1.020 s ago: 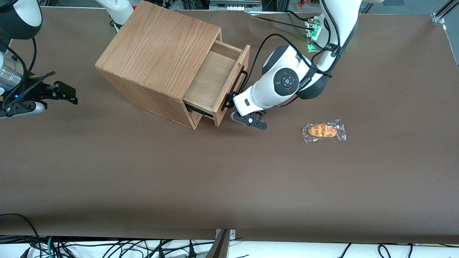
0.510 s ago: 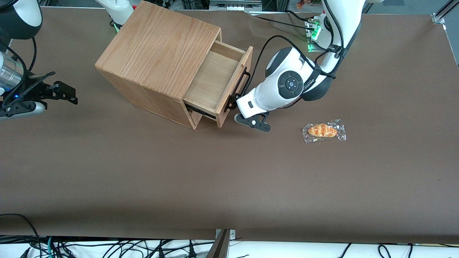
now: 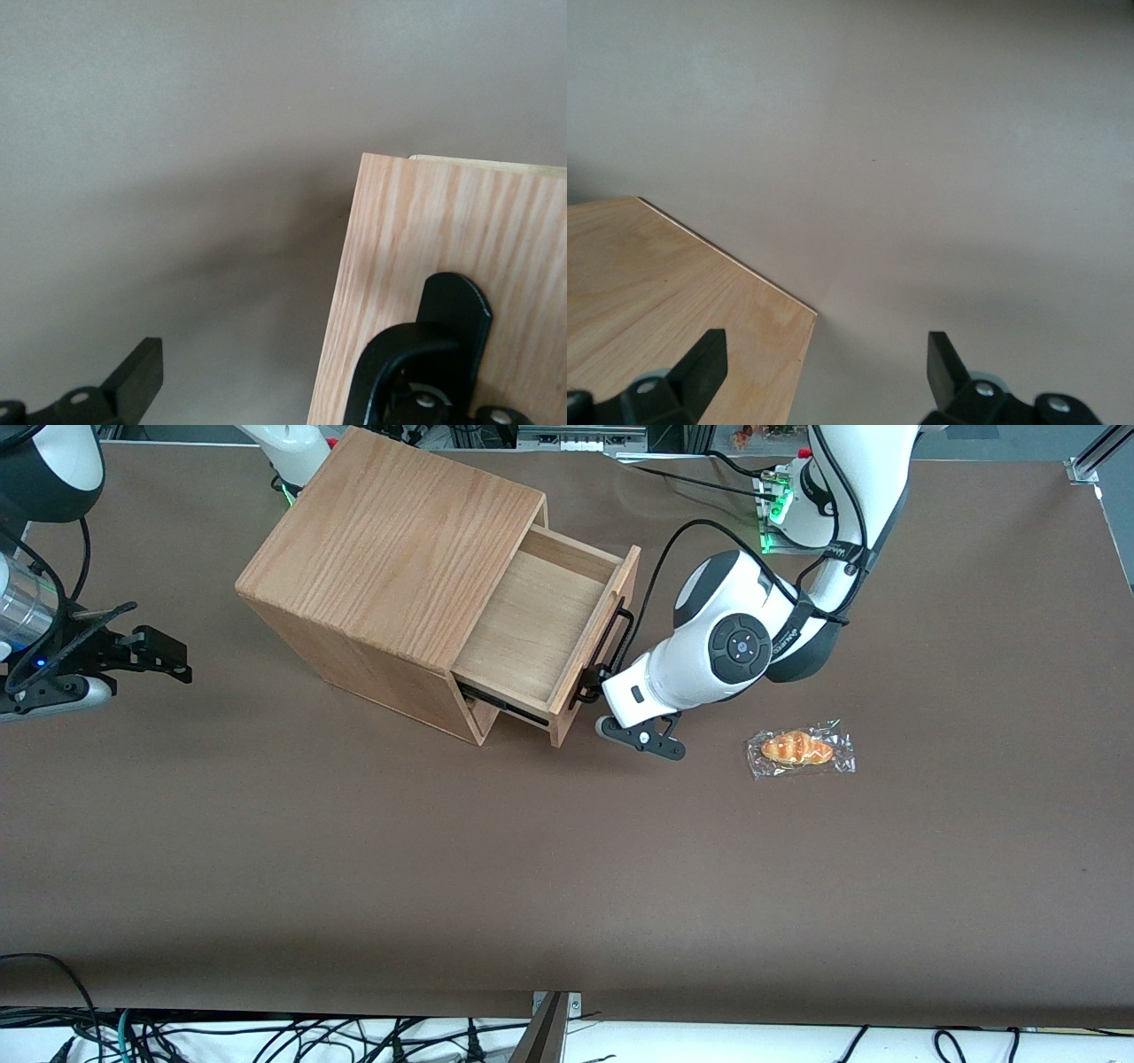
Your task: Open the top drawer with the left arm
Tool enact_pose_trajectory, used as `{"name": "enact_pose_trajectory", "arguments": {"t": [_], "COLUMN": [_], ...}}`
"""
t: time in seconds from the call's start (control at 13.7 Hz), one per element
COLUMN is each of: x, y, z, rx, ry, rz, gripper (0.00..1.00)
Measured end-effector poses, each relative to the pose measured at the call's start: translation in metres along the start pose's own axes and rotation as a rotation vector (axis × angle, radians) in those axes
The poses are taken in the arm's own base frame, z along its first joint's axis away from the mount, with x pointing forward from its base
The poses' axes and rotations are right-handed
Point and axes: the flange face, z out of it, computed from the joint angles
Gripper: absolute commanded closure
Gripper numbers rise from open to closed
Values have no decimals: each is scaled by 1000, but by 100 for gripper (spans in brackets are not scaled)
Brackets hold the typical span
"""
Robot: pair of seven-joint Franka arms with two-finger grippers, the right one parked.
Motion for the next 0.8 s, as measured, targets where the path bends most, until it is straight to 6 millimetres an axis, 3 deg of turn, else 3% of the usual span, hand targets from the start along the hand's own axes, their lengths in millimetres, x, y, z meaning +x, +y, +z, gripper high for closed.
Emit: {"name": "enact_pose_trajectory", "arguments": {"t": [0.51,0.8], "x": [0,14], "y": [-2,-10], "z": [-5,-60], "rx": [2,3], "ry": [-15,6], "rz": [-7,-68], "gripper": [0,0]}}
